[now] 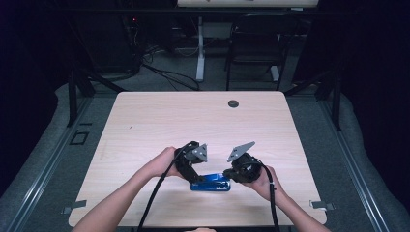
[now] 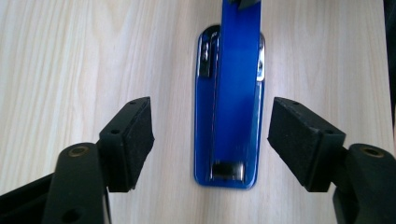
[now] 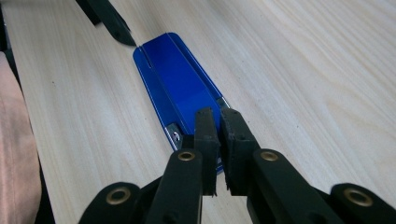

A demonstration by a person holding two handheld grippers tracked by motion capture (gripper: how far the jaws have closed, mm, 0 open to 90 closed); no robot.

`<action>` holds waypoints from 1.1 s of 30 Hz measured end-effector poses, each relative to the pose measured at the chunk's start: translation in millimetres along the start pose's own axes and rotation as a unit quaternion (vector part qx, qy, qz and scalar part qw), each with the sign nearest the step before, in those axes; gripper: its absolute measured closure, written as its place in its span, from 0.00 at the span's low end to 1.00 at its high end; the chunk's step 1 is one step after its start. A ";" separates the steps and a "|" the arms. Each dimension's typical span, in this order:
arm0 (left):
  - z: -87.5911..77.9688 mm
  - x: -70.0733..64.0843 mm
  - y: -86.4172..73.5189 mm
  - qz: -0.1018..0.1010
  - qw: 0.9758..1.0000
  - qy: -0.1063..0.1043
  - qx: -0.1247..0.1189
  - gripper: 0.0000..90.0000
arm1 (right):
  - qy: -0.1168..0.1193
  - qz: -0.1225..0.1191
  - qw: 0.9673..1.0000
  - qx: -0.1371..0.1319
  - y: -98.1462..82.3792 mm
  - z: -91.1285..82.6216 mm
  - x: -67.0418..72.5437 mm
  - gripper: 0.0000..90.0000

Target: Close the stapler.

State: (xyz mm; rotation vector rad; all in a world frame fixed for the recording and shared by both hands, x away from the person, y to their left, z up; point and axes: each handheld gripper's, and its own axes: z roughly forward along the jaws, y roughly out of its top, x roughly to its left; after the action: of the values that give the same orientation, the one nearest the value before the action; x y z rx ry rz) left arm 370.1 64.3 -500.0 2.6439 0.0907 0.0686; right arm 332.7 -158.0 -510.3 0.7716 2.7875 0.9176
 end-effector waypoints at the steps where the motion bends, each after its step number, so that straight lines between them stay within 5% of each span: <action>1: -2.6 0.9 -3.2 -0.004 1.000 -0.002 0.004 0.33 | 0.001 0.002 1.000 0.002 -0.5 0.7 -0.2 0.96; 10: -21.3 2.3 -35.1 -0.042 0.999 0.028 0.003 0.24 | 0.003 0.009 1.000 0.006 -2.4 4.1 -0.2 0.99; 27: -39.1 -0.8 -88.4 -0.102 0.993 0.061 0.007 0.18 | -0.006 0.004 1.000 0.011 -2.6 6.9 2.1 0.99; 30: -42.3 -0.2 -93.4 -0.108 0.991 0.076 -0.004 0.17 | -0.009 0.006 1.000 -0.027 -2.8 -1.4 -1.2 0.92; 33: -44.3 1.3 -98.1 -0.117 0.989 0.086 -0.009 0.17 | -0.026 0.015 0.999 -0.033 -2.5 -9.4 -5.8 0.84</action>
State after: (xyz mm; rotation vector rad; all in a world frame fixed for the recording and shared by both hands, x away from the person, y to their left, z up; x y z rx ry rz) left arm 363.4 171.5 -507.8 2.5853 0.4548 0.2157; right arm 334.3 -167.5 -504.4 0.8171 2.6932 0.9745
